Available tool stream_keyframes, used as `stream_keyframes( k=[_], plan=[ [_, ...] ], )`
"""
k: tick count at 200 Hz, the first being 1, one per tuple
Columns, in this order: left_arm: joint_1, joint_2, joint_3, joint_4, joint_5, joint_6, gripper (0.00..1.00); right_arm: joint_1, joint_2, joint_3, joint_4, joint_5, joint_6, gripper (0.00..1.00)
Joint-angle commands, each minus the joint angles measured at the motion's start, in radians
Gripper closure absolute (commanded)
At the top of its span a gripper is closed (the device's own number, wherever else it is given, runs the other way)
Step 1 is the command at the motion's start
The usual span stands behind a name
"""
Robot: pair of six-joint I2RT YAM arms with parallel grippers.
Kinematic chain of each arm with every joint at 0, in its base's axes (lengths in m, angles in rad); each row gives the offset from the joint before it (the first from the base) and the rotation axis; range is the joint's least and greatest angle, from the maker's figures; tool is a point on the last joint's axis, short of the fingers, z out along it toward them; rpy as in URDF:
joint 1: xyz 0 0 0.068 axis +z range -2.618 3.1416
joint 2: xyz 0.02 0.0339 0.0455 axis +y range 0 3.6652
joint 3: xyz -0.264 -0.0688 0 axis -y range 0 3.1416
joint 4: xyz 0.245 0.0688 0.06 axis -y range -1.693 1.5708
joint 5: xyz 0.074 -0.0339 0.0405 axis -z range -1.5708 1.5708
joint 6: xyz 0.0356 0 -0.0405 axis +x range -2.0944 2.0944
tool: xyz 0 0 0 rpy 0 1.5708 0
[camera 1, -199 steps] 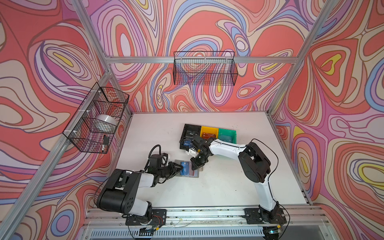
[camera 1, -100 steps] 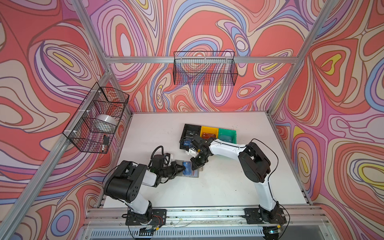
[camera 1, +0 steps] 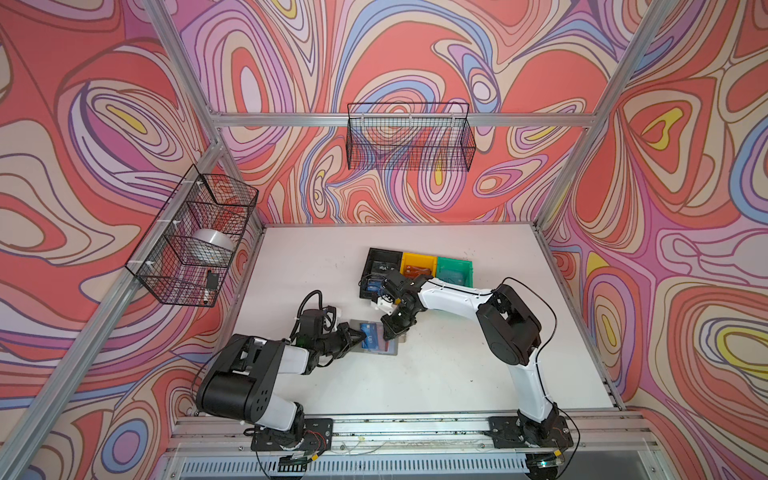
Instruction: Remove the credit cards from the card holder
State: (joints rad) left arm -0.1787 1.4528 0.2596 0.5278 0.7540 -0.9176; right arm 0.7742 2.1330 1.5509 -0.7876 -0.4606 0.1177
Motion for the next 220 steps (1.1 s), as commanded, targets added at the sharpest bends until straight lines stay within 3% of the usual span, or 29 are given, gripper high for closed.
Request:
stream_keyframes(
  k=[1,66,101,119,139,180,220],
  plan=[
    [0.012,-0.069,0.018,-0.277,-0.113,0.08,1.0,-0.006,0.048,0.003,-0.042,0.06,-0.016,0.88],
    [0.022,-0.324,0.095,-0.657,-0.224,0.169,1.0,-0.006,0.037,0.051,-0.086,0.056,-0.033,0.88],
    [0.023,-0.465,0.129,-0.734,-0.225,0.144,1.0,-0.008,-0.057,0.114,-0.101,-0.044,-0.024,0.8],
    [0.022,-0.516,0.125,-0.671,-0.176,0.114,1.0,-0.009,-0.082,0.166,-0.138,-0.037,-0.029,0.75],
    [0.024,-0.539,0.077,-0.469,-0.081,0.041,1.0,-0.018,-0.096,0.2,-0.159,-0.05,-0.035,0.67],
    [0.022,-0.504,-0.019,-0.092,0.012,-0.1,1.0,-0.063,-0.084,0.232,-0.176,-0.193,-0.066,0.48],
    [0.022,-0.523,-0.081,0.084,0.005,-0.179,1.0,-0.12,-0.053,0.224,-0.181,-0.355,-0.097,0.46]
  ],
)
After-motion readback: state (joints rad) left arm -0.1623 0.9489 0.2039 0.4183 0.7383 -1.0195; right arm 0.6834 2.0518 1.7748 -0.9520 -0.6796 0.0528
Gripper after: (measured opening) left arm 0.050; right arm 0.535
